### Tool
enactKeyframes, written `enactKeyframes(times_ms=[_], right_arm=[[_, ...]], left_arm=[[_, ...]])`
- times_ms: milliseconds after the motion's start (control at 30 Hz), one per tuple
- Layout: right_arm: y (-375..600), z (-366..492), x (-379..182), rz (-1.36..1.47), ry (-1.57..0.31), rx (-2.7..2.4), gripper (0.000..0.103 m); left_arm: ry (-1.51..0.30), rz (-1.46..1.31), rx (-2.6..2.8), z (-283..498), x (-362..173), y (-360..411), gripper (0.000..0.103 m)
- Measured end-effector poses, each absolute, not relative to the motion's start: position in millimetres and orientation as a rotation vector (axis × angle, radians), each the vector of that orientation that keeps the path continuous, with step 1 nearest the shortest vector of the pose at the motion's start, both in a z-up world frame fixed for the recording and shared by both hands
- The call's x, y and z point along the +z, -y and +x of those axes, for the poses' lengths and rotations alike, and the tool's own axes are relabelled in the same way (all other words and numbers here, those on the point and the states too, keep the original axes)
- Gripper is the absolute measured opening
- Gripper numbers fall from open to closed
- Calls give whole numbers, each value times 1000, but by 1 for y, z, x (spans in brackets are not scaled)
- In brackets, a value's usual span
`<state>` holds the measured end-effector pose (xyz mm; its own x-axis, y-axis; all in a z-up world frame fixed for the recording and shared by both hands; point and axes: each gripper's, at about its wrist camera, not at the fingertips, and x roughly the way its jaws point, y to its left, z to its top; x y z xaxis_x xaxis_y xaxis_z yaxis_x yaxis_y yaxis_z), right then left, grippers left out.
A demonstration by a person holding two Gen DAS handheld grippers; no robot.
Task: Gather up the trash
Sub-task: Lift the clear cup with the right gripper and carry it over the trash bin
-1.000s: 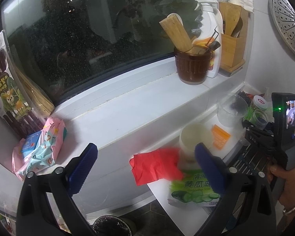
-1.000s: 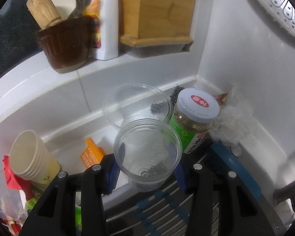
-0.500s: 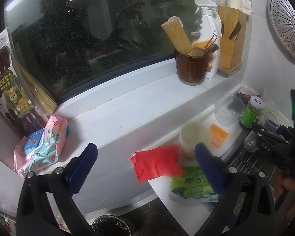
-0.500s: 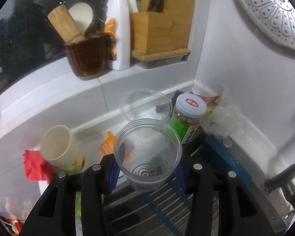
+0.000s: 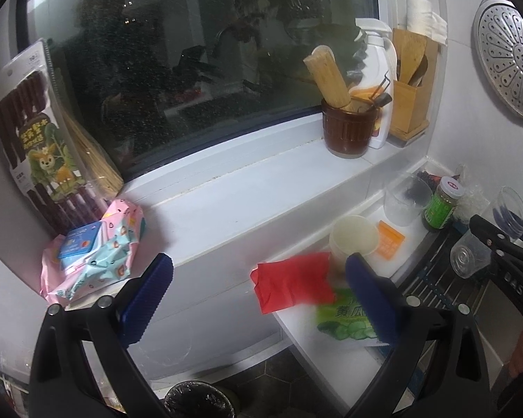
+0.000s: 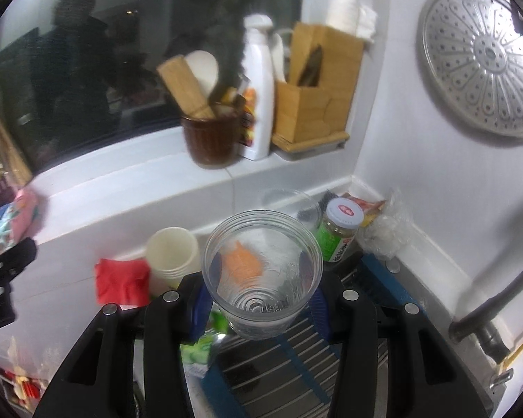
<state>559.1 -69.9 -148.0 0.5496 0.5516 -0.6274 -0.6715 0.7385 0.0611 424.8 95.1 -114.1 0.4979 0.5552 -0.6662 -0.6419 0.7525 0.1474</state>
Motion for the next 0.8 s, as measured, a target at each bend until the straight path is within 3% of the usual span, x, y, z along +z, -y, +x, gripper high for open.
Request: enactKeyframes(times_ms=[800], right_arm=[[61, 394, -92, -284, -582, 930, 46]], left_arm=[[-708, -174, 791, 313, -103, -111, 97]])
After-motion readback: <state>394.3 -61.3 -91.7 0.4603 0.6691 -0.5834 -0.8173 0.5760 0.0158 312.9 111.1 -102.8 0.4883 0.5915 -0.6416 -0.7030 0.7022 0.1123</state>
